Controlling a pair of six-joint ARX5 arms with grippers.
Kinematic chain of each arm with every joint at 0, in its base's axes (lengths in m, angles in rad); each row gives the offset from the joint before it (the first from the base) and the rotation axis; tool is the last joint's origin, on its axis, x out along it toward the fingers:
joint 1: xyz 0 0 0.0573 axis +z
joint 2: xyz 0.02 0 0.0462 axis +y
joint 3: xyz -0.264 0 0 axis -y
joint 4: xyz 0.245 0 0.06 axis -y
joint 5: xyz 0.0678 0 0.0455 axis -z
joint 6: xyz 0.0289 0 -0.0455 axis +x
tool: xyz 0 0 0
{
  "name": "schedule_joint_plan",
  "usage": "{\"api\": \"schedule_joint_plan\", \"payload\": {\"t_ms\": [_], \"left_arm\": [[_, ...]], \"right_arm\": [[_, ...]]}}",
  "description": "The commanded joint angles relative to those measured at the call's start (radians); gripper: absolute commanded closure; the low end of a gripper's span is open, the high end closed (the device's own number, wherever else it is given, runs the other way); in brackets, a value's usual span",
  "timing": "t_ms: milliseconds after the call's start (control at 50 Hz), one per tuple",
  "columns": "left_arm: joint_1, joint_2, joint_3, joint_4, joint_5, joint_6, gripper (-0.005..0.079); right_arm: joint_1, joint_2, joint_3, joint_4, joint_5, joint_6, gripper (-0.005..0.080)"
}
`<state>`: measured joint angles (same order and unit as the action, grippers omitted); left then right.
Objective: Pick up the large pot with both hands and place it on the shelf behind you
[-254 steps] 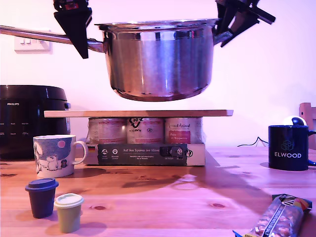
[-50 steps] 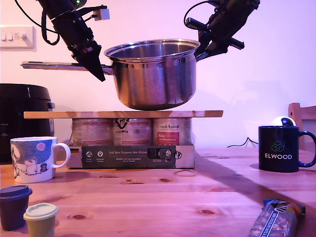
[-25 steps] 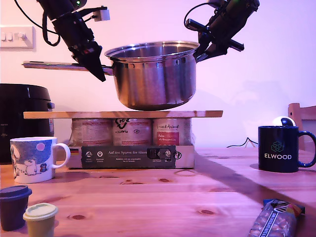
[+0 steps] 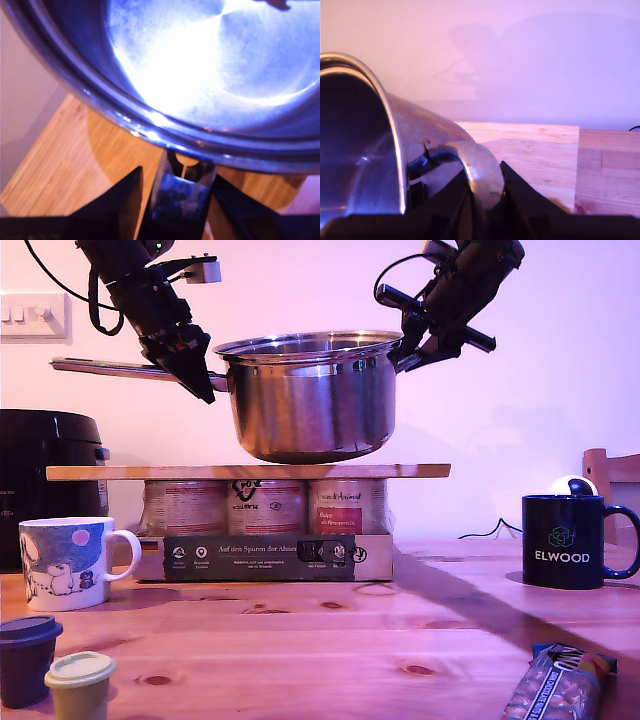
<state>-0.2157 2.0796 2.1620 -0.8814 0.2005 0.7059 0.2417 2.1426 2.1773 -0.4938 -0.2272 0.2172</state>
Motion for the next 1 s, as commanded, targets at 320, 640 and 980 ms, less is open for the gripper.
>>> {"api": "schedule_joint_plan", "payload": {"t_ms": [320,640,980], "left_arm": [[0.053,0.009,0.068,0.107,-0.029,-0.058,0.0377],[0.057,0.009,0.068,0.107,-0.024,-0.058,0.0323],[0.056,0.009,0.068,0.109,-0.019,-0.059,0.0309]], "right_arm": [[0.044,0.073,-0.058,-0.034,-0.035,-0.087,0.0765],[0.043,0.073,-0.058,-0.027,-0.036,-0.087,0.0765],[0.043,0.073,-0.058,-0.045,-0.035,-0.085,0.0765]]}}
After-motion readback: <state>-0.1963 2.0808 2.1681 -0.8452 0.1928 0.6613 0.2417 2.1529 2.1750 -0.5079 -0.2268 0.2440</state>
